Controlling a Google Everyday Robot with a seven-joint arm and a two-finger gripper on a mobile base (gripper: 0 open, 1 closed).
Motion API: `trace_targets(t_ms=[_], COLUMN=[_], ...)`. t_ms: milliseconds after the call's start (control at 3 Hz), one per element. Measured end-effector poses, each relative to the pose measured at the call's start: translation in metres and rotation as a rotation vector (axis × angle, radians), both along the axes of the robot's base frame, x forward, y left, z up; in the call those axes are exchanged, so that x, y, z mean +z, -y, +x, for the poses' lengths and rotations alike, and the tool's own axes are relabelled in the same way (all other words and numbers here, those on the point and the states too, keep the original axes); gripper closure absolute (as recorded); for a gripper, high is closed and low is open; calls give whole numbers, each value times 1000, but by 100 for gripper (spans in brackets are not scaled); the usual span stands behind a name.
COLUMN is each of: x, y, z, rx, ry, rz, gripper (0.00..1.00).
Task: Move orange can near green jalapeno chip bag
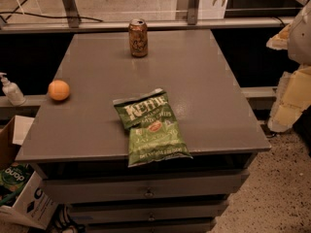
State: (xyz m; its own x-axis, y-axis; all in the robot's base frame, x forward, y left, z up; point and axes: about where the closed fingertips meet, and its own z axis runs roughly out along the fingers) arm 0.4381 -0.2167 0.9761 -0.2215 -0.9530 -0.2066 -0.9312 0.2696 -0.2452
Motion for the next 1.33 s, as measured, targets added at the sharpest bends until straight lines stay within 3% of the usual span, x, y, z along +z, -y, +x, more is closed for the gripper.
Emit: trace_targets(t_ms=[667, 1000, 1333], x=[-9, -34, -58], y=[-2, -9, -27], z=[10, 41, 88], rx=[22, -7, -48], ry=[28, 65, 119], rz=[38, 132, 234], gripper=[0, 0, 0])
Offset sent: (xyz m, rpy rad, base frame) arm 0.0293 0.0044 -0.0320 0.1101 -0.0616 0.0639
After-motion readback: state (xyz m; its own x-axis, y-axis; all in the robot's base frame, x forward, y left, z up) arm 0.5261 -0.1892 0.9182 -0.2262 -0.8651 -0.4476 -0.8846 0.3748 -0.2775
